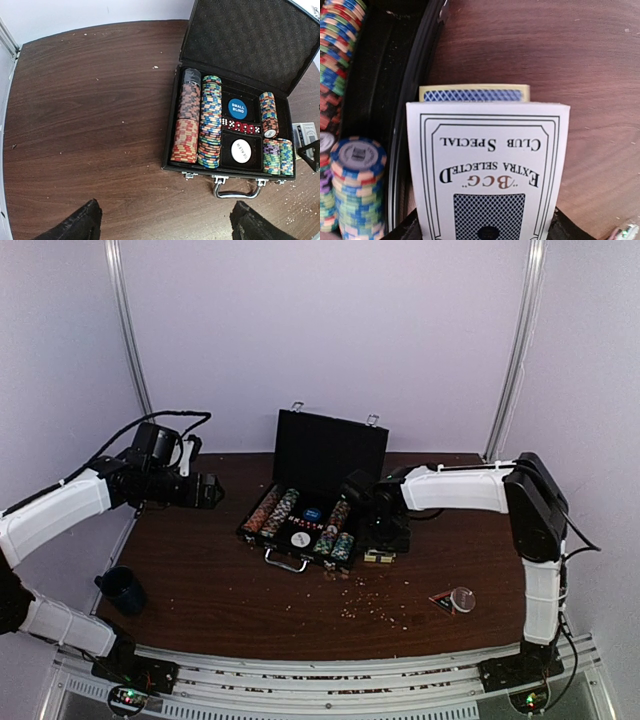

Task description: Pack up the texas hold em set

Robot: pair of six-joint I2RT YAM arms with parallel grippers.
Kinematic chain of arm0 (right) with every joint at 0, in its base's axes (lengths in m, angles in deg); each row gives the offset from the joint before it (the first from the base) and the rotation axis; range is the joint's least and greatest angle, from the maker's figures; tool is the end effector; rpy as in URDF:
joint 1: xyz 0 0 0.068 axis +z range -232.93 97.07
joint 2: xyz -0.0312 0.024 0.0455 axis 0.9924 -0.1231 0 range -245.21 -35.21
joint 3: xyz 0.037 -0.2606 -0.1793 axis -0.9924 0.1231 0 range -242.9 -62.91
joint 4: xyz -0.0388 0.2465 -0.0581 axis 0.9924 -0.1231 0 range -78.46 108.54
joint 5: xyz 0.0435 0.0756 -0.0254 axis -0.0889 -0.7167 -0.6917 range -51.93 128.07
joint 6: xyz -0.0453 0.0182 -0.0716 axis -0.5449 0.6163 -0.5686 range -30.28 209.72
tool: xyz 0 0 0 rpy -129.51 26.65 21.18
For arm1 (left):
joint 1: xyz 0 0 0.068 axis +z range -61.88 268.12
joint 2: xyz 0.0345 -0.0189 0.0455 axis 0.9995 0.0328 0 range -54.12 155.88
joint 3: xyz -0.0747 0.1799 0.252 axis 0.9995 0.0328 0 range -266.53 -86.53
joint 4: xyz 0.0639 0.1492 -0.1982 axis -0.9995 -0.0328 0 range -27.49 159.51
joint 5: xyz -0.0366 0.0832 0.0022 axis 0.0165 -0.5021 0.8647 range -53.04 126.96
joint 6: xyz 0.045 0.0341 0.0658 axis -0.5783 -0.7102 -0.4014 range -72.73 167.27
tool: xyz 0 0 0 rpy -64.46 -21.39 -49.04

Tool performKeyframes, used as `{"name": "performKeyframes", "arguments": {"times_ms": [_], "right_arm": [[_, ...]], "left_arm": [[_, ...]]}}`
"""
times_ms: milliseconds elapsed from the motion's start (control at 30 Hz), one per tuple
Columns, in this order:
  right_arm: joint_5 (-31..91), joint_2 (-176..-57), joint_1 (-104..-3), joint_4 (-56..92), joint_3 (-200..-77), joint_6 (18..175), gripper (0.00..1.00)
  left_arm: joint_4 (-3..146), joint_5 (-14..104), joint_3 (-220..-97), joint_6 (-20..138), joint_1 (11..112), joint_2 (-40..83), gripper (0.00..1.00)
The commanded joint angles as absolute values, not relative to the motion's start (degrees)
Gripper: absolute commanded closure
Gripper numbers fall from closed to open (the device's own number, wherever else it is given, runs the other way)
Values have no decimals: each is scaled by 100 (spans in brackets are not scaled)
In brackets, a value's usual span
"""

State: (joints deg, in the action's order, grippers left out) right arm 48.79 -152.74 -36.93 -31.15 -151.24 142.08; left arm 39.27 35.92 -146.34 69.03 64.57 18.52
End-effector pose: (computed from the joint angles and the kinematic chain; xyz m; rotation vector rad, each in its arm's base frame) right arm 0.3094 0.2999 0.1785 0.1854 2.8679 0.0353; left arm 0.2609 -0.1122 0.3128 0.0276 2.3524 -0.3736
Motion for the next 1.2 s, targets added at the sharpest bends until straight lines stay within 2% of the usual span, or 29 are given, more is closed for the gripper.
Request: {"name": "performKeyframes", "arguments": {"times_ms": [0,167,367,567,833,1167], "right_arm": [[5173,-14551,-3716,-3161,-14861,13980,40],[5111,-14219,-3712,-3089,-14825,13567,40],[4360,-14196,-3608,-2333,-15340,12092,42],[3688,-14984,-3428,-2331,-16453,10900,44],[3178,-16364,-3234,-3236,-18484,9746,44],[3139,-17130,-3097,-3316,-19122,9322,41]], "left_arm": [[4235,3741,-14473,7058,6501,1760,7],[4241,3833,-14417,7250,6501,1700,8],[4219,3867,-14363,7393,6508,1457,8],[4024,3755,-14245,7622,6509,1142,8],[4043,3824,-13919,7850,6514,609,7],[3988,3652,-13855,7815,6519,397,7]]}}
